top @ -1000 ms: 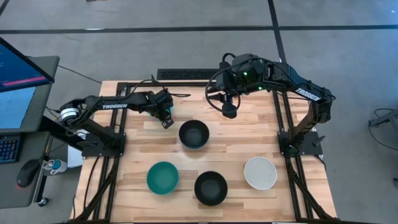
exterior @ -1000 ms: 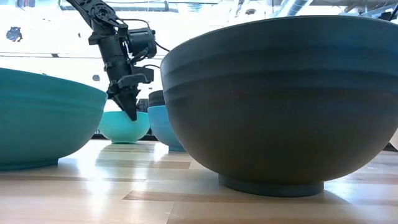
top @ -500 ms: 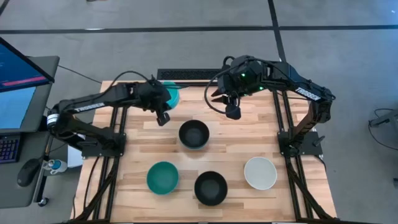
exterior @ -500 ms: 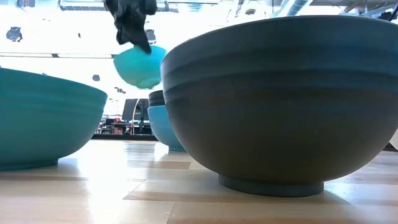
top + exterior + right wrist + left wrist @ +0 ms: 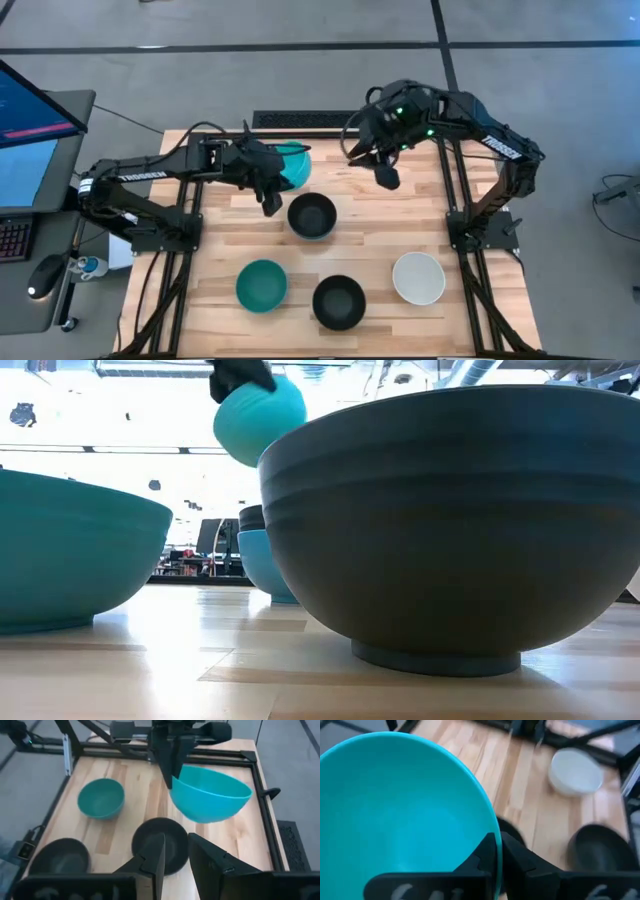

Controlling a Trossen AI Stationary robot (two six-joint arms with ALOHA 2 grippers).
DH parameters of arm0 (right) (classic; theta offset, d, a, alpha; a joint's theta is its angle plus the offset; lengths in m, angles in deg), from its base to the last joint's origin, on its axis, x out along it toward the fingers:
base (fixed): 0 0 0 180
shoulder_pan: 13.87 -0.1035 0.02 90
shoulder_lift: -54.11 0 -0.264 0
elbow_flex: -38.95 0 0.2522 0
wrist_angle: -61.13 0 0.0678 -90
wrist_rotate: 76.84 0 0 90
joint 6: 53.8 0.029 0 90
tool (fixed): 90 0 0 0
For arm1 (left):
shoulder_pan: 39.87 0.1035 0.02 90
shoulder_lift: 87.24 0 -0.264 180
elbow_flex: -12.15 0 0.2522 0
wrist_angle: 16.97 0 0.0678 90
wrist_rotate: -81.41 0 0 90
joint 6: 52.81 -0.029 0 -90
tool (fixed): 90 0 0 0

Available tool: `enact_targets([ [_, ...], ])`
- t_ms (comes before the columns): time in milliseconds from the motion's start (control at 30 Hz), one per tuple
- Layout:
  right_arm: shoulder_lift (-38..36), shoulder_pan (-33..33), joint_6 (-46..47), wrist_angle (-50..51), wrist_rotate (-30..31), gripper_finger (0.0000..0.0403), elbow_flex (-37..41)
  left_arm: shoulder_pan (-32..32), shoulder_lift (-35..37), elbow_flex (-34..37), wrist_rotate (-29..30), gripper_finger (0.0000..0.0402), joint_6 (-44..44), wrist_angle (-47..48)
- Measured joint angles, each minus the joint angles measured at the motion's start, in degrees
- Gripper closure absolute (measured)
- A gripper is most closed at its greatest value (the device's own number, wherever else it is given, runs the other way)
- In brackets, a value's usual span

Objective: Nest bowls inside each other
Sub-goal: Stack the light blue bowl on top of the stacked black bowl

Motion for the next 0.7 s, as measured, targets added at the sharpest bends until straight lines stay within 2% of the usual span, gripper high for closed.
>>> enact_targets([
  [133, -3.9, 2.5, -0.4, 0.6, -4.9, 0.0306, 0.0, 0.0, -0.3, 0.0, -0.2, 0.0401, 0.9, -2.0],
  [233, -8.4, 4.6, -1.0, -1.8, -8.5, 0.0318, 3.8, 0.0, -1.0, 0.0, -0.2, 0.0401, 2.9, -2.4],
  [333, -14.3, 6.7, 0.1, -7.3, -12.3, 0.0329, 13.0, -0.2, -1.9, 0.0, -0.1, 0.0401, 4.9, -6.3],
  [467, -23.1, 8.3, 2.5, -17.8, -14.1, 0.0335, 29.0, -0.3, -3.1, -0.1, 0.0, 0.0401, 6.3, -12.0],
  [700, -33.1, 8.6, 3.8, -30.7, -14.5, 0.0335, 48.3, -0.9, -6.3, 0.0, 0.6, 0.0401, 10.9, -10.1],
])
